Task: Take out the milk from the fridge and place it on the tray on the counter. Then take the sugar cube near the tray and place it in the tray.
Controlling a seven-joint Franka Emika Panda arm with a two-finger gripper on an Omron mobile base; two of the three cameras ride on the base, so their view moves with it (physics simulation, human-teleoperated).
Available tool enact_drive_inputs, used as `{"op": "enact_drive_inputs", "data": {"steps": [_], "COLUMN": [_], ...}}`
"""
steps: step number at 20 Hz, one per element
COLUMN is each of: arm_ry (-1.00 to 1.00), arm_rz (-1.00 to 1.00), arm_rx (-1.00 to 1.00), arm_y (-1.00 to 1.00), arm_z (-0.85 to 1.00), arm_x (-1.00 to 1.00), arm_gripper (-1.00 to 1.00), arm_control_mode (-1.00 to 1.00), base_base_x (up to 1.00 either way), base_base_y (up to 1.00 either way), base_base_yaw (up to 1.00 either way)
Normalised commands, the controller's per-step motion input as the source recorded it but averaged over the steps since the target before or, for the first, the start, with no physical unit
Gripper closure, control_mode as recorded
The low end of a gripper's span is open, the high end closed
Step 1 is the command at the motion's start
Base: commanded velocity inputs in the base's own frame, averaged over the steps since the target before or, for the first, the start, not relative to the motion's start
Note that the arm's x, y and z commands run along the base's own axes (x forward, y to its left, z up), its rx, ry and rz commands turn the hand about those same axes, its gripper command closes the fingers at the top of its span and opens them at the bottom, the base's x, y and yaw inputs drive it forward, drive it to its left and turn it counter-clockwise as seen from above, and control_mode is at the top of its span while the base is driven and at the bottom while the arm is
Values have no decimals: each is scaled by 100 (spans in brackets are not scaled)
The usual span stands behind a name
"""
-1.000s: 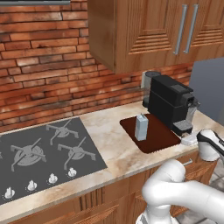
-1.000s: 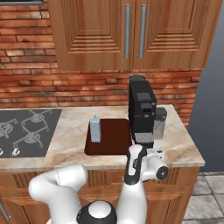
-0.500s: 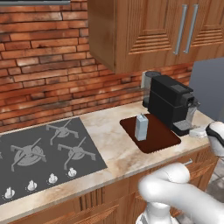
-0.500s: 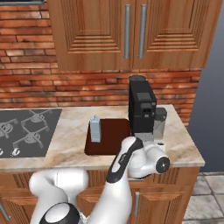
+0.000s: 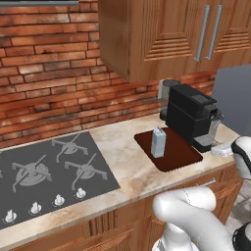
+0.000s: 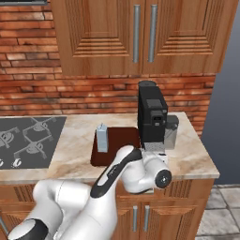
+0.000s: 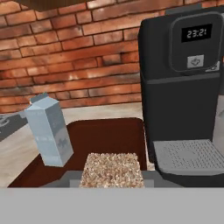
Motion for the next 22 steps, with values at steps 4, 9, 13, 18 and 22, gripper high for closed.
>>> {"op": "enact_drive_inputs", "data": {"steps": [4,9,13,18,22], "arm_ry": [0,4,11,6,0], "arm_rz": [0,0,5,8,9], "arm_rx": [0,0,0,0,0], "arm_y": [49,39,38,34,8], "arm_z": [1,0,0,0,-6], "arm_x": [0,1,0,7,4], "arm_gripper": [100,100,100,100,100], "arm_control_mode": [-100,-100,-100,-100,-100], "base_base_x": [0,0,0,0,0], "base_base_y": [0,0,0,0,0], "base_base_yaw": [0,0,0,0,0]}}
